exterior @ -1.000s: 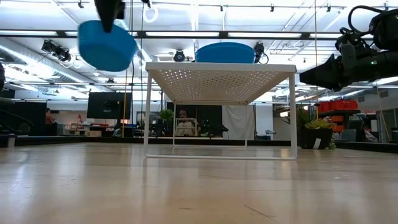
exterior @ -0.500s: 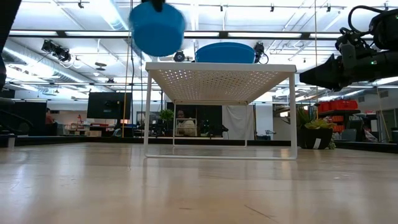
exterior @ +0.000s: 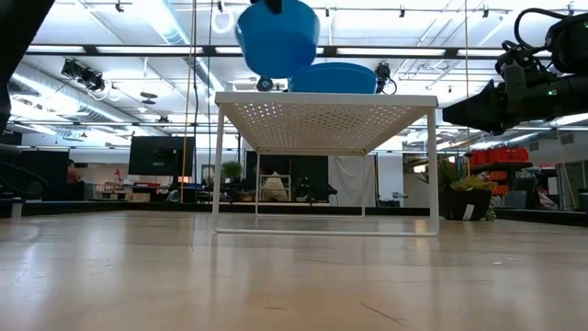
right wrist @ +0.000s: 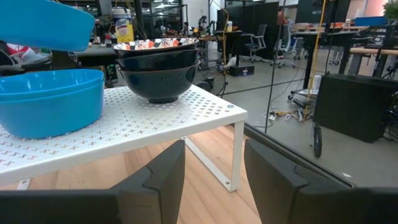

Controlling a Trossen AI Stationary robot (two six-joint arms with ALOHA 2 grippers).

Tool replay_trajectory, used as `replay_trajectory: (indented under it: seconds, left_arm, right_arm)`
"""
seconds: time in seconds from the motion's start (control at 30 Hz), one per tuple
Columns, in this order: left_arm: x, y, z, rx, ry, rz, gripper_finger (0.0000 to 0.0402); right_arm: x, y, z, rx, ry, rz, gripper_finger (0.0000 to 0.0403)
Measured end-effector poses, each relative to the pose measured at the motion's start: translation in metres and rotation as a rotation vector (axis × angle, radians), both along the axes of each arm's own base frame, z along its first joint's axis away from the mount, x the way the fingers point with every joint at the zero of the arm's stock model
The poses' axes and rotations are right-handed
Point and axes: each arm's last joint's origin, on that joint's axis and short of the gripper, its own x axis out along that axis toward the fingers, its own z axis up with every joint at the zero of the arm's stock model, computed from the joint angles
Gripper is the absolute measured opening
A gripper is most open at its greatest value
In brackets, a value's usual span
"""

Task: Pick & Place Mini bowls
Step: Stack the blue bowl on top of the other blue bowl on the shelf

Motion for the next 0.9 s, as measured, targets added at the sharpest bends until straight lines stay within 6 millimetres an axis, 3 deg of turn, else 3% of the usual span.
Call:
replay_trajectory:
  seconds: [0.57, 0.9]
  left_arm:
    - [0.036, -0.002, -0.016, 0.183, -0.121, -0.221, 0.0004]
    - [0.056, -0.003, -0.048, 0.213, -0.028, -0.263, 0.0004]
  right_arm:
    - [0.0, 0.0, 0.0, 0.0, 0.0, 0.0, 0.0169]
    - [0.0, 0.0, 0.0, 0.0, 0.0, -0.002, 0.0169]
